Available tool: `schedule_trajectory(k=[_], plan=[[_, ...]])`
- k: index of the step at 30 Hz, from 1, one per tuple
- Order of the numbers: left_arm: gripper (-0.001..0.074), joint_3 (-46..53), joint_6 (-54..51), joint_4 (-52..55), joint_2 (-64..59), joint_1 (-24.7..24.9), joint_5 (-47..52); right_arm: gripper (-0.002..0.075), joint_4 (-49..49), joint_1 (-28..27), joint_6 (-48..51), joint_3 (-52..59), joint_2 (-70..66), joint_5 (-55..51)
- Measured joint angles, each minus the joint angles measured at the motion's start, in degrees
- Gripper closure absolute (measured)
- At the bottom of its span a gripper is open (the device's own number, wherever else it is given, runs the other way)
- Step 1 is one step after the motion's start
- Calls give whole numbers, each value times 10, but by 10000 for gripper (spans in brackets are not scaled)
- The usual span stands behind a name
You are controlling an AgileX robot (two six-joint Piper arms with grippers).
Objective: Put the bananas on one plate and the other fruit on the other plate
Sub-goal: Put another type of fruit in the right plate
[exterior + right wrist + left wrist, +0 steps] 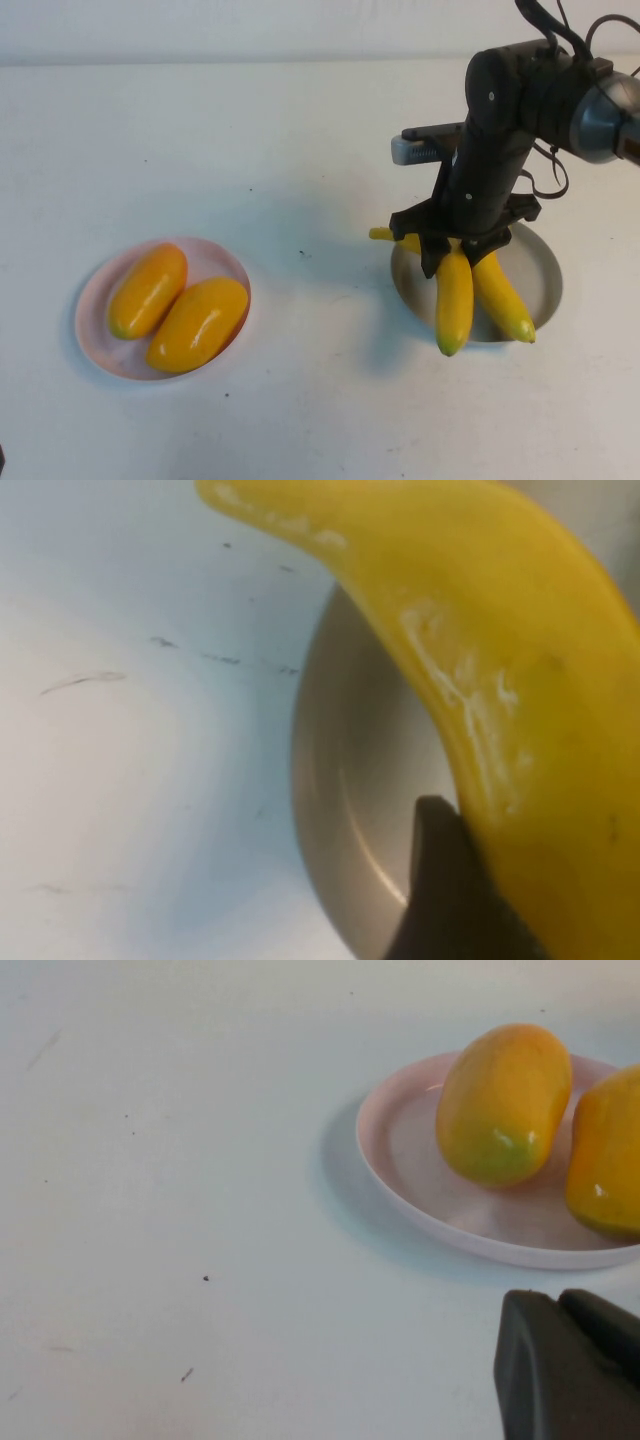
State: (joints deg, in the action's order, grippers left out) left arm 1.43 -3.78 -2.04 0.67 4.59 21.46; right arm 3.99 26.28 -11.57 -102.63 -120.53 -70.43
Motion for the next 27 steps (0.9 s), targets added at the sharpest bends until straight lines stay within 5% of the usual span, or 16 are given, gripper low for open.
schedule_trajectory(k=[10, 21, 27], plan=[[738, 0, 0, 0, 0, 0, 0, 321, -2, 0, 0, 0, -20, 0], [738, 0, 0, 0, 0, 0, 0, 313, 30, 0, -1, 0, 5, 0], [738, 0, 0, 0, 0, 0, 0, 435, 50, 0, 8, 5, 65, 0]])
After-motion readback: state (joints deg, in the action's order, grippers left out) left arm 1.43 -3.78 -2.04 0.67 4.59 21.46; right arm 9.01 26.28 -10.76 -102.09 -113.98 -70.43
